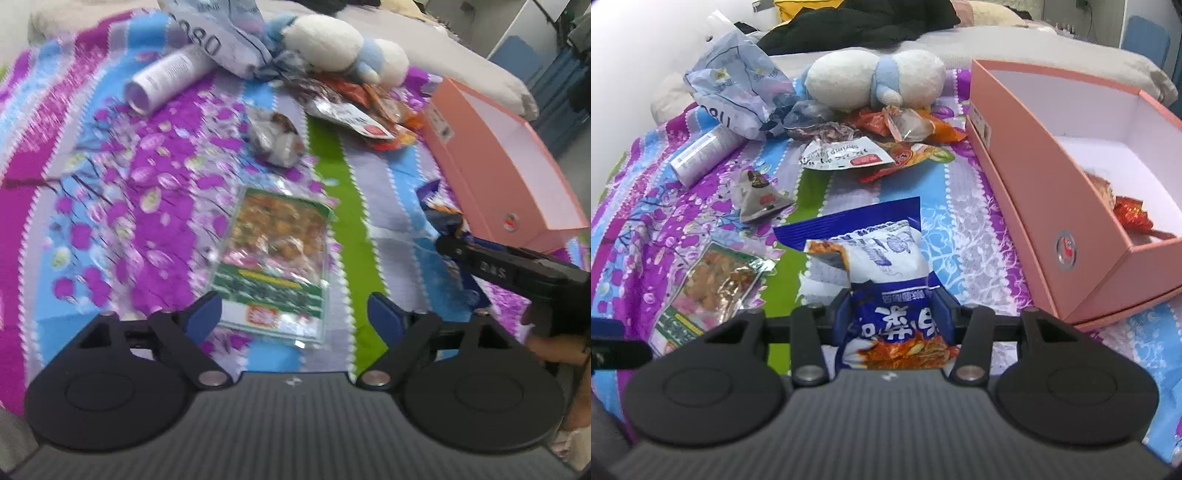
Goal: Organize snacks
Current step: 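Grasp the green-labelled candy bag with the left tool while the right tool holds the blue packet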
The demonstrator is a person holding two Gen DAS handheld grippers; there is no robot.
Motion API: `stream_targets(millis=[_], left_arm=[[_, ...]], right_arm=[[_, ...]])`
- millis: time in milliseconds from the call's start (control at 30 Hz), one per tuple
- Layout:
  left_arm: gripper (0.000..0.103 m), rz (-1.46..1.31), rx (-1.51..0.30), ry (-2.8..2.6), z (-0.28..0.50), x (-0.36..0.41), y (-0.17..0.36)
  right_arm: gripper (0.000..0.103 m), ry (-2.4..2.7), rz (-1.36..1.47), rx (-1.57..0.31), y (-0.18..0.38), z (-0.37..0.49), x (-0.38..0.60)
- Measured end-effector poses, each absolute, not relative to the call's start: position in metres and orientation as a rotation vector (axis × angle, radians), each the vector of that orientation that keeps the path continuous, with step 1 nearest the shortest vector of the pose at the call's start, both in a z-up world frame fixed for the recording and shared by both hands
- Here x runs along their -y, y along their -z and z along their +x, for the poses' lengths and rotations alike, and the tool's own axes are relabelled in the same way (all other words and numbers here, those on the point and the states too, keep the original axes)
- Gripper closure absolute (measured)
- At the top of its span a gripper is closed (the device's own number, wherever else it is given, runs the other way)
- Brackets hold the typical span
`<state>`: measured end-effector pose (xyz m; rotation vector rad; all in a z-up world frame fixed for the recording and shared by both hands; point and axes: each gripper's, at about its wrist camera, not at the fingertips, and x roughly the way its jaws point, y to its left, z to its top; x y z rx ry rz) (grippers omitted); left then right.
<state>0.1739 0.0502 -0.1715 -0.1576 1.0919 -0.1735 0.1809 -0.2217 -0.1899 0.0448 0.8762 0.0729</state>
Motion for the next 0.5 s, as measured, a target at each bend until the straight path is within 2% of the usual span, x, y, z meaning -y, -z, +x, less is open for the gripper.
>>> stream_targets(millis=[67, 200, 500], left_arm=[[0.007, -0.128, -1.066, 0.146, 0.18, -0.052, 0.169], [0.006, -0.05, -1.035, 0.166, 0.202, -0.046, 0.178], [0.005, 0.044, -1.079, 0.149, 0.261, -0.025, 0.243]], right_arm=[[0.053, -0.088, 0.047, -0.881, 0.192, 0.181, 0.221], [0.053, -0.092, 0.066, -0.904, 0.197, 0.186, 0.222], [0.053, -0.091, 0.066, -0.943, 0.204, 0.195, 0.219]])
